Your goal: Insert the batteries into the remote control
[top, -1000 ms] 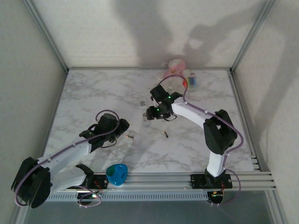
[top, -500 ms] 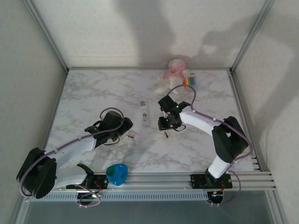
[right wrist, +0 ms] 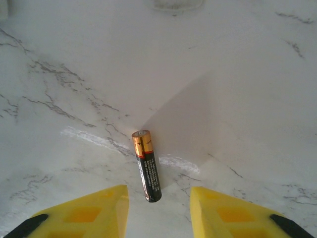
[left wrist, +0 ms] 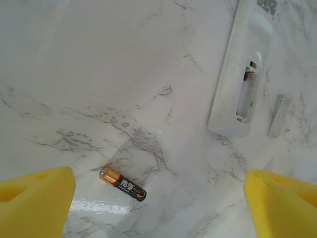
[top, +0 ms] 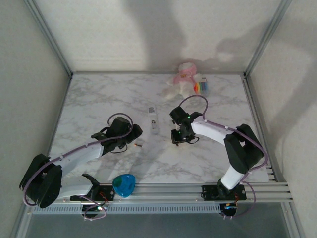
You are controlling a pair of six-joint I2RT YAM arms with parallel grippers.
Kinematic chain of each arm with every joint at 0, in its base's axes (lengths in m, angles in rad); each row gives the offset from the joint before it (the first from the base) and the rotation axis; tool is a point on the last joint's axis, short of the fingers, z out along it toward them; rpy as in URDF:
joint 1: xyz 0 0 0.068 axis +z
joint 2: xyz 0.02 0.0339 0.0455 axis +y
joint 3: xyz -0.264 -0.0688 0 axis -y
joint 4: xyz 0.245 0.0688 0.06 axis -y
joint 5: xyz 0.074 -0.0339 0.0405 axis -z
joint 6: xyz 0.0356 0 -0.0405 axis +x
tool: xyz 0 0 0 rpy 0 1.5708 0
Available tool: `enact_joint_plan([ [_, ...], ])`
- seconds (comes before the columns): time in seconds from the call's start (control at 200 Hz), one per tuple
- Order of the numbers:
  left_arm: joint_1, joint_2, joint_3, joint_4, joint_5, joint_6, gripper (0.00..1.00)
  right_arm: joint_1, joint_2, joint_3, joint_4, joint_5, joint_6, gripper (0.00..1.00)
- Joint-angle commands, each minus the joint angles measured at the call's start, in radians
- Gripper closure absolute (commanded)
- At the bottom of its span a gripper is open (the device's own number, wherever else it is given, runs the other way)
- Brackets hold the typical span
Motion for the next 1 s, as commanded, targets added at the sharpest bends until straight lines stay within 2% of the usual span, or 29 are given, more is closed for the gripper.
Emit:
enact_joint_plan([
  [0.0,-0.009,-0.010,0.020,-0.011,-0.018,0.014,0.11,-0.005,0.033,0.030,-0.021,-0.013,-0.021,0.62],
  [0.416,-0.010,-0.002,0.022,-0.014,-0.020,0.026,0.10,-0.003,0.134,0.106,-0.058,-0.034,-0.054,0.65],
  [0.996,-0.010,-0.016,0.005,-0.017,-0.023,0.027,0.10,0.019,0.191,0.166,-0.097,0.007,-0.075,0.70],
])
